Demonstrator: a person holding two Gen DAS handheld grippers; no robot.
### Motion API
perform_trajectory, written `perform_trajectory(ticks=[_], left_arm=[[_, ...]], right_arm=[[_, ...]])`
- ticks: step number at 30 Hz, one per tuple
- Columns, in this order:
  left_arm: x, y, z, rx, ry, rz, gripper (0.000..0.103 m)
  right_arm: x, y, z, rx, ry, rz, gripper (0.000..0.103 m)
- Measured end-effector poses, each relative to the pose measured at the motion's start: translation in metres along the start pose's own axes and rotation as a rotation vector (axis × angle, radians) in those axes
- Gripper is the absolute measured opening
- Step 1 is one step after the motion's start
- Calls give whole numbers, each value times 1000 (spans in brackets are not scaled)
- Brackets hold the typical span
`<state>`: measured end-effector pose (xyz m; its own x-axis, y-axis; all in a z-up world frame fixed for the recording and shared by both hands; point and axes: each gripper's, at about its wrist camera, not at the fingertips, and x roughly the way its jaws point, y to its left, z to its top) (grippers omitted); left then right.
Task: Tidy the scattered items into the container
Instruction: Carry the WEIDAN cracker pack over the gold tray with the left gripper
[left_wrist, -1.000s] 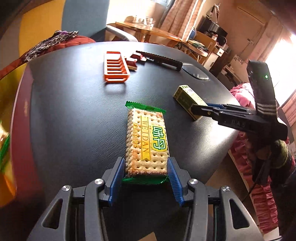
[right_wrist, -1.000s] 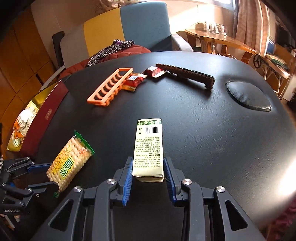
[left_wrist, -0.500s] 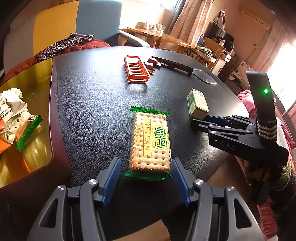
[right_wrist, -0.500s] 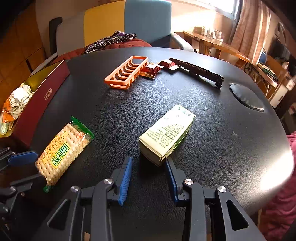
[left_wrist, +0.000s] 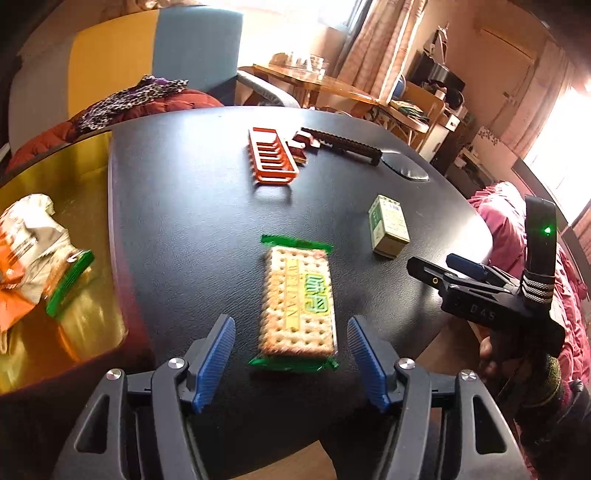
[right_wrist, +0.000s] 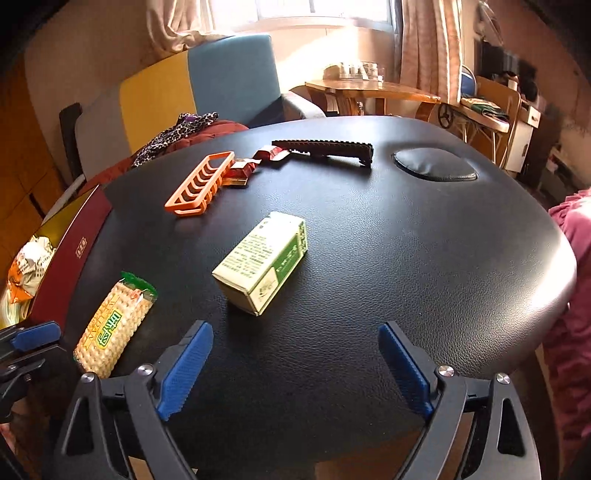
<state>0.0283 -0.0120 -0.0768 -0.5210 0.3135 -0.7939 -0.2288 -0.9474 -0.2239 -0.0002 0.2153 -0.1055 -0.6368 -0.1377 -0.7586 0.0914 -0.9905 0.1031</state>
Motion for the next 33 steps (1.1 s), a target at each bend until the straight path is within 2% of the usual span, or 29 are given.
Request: perform_trajectory(ticks=[5, 8, 12, 15, 22, 28, 30, 33], left_arm=[[17, -20, 14, 99, 26, 34, 65], [28, -23, 19, 122, 47, 58, 65], [44, -13, 19, 96, 88, 92, 64], [49, -3, 15, 60, 89, 75, 63], [50, -6, 10, 71, 82, 101, 64], [49, -2, 14, 20, 97, 98, 64], [49, -4, 14, 33, 98, 124, 58], [49, -6, 13, 41, 90, 143, 57]], right_arm=[[11, -4, -1, 21, 42, 2, 92], [15, 3, -4, -18, 35, -42, 92], [19, 8, -6, -37, 35, -70, 98], [22, 9, -6, -36, 44, -66, 103], [24, 10, -6, -26, 48, -71, 103], [24, 10, -6, -20, 44, -70, 103], [24, 11, -6, -20, 41, -72, 103], [24, 11, -6, -18, 39, -72, 103]])
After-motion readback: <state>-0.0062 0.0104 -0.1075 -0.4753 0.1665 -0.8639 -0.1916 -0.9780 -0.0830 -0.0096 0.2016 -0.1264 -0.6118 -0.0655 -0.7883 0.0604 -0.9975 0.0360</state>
